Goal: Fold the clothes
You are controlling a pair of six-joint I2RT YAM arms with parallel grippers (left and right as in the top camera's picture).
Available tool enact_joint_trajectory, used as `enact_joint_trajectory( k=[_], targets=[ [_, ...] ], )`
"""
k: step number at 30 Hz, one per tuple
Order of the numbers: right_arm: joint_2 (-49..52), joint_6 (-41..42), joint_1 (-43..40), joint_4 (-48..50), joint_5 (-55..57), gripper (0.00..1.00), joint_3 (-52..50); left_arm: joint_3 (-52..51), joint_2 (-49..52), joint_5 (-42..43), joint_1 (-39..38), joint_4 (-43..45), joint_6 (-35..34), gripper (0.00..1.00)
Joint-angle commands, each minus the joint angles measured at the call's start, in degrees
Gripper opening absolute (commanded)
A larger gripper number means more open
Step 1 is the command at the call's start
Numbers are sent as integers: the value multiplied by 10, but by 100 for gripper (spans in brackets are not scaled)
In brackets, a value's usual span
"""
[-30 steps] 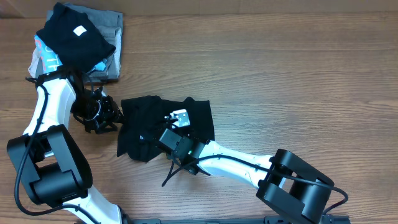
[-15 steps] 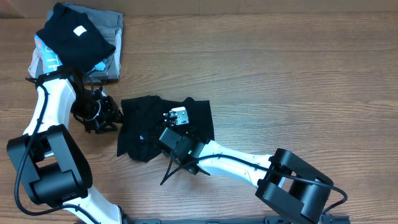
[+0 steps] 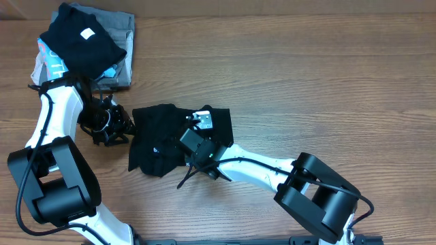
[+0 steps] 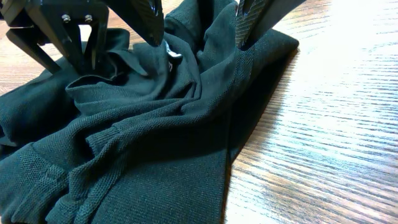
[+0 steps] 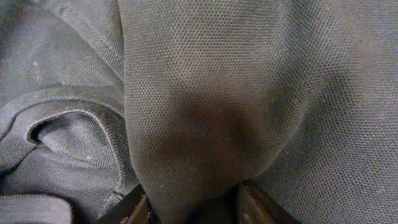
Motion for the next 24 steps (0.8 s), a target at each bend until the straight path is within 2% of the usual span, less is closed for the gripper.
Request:
enact_joint_trajectory(
  k=[1, 5, 10, 14, 18, 24],
  targets=[
    [17, 8, -8, -19, -3, 38, 25, 6, -4, 6, -4, -1, 2, 41],
    [15, 8, -7, -62, -3, 28, 59, 6, -4, 5, -4, -2, 3, 41],
    [0, 27, -7, -92, -3, 4, 78, 6, -4, 5, -4, -2, 3, 41],
    [-12, 27, -12, -103, 1, 4, 78, 6, -4, 4, -4, -2, 5, 41],
    [-31, 55, -17, -155, 69, 4, 78, 6, -4, 4, -4, -2, 5, 41],
    [-63, 56, -54, -204, 100, 4, 78, 6, -4, 5, -4, -2, 7, 41]
  ],
)
